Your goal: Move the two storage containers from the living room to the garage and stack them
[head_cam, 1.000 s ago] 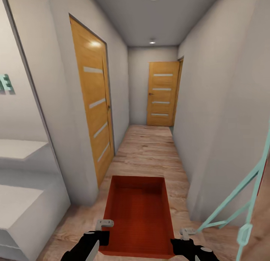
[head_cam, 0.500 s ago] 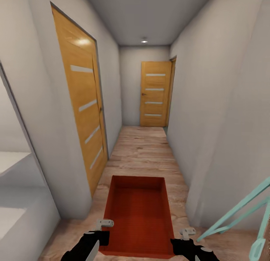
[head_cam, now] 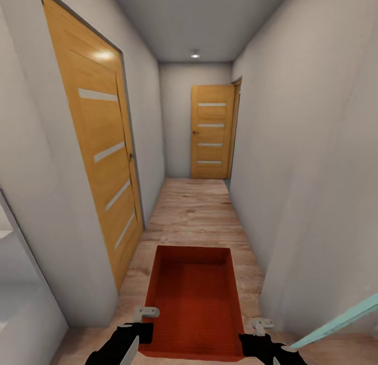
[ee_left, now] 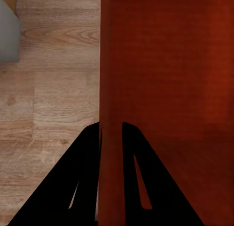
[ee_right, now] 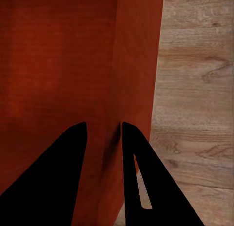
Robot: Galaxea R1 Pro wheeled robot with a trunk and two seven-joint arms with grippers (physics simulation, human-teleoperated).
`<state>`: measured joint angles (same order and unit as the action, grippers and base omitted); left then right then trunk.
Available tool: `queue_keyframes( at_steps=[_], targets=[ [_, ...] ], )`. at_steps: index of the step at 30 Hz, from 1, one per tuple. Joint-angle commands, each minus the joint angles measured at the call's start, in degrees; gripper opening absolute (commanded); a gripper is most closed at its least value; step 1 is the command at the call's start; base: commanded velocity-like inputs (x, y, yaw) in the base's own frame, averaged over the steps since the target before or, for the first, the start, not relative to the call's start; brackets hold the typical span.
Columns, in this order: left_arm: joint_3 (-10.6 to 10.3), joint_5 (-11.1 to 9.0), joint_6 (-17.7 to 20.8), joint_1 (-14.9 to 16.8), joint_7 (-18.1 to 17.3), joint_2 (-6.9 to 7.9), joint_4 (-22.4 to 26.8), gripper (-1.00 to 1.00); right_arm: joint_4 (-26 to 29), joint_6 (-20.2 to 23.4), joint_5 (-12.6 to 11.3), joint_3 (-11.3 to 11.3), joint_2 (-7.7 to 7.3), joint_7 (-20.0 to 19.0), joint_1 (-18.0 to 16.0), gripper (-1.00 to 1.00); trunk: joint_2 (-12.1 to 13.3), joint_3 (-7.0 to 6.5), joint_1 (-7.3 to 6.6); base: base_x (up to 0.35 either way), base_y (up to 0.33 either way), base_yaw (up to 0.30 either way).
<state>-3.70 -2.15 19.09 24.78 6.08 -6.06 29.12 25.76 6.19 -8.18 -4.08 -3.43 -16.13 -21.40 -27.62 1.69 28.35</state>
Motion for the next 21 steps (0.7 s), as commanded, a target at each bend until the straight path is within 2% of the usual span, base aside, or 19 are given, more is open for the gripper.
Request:
queue_keyframes(
  at_steps=[1,21],
  targets=[
    [0.7,0.4,0.5,0.1,2.0,-0.18,0.1,-1.0,0.2,0.3,3.3,-0.7,0.0,0.9,0.0,-1.0,-0.1,0.12,0.06,0.326,0.0,0.0],
    [0.7,0.4,0.5,0.1,2.0,-0.18,0.1,-1.0,0.2,0.3,3.2,-0.9,0.0,0.9,0.0,-1.0,-0.1,0.12,0.06,0.326,0.0,0.0]
  ],
)
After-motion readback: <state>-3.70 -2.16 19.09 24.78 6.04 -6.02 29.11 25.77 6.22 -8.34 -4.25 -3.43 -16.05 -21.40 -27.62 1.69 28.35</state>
